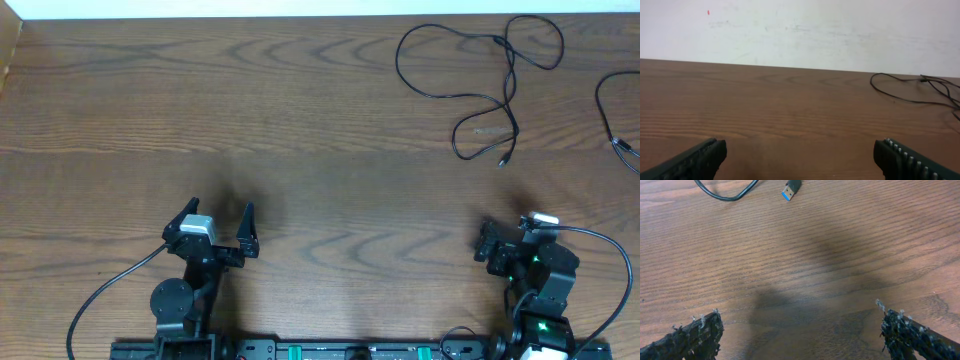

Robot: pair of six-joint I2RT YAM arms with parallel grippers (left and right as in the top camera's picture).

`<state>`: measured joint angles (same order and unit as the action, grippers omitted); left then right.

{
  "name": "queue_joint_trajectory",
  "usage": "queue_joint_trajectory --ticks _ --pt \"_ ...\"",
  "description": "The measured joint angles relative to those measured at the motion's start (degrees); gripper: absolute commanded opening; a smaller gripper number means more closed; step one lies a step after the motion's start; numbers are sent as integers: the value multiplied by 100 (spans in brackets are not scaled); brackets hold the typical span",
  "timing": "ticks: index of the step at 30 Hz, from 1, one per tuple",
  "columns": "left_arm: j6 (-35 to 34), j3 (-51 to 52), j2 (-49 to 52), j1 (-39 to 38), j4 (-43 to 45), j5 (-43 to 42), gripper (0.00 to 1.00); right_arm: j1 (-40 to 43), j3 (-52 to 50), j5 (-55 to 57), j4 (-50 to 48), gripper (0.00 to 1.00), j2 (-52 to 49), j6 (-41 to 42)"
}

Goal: Untangle cables

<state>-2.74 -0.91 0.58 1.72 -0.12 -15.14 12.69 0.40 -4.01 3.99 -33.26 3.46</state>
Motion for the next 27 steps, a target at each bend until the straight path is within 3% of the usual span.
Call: queue_joint_trajectory --ticks 13,27 --pt "2 0 0 0 0 0 99 -304 0 28 -2 99 664 2" --pt "2 0 0 0 0 0 99 -876 0 50 -9 99 2533 4"
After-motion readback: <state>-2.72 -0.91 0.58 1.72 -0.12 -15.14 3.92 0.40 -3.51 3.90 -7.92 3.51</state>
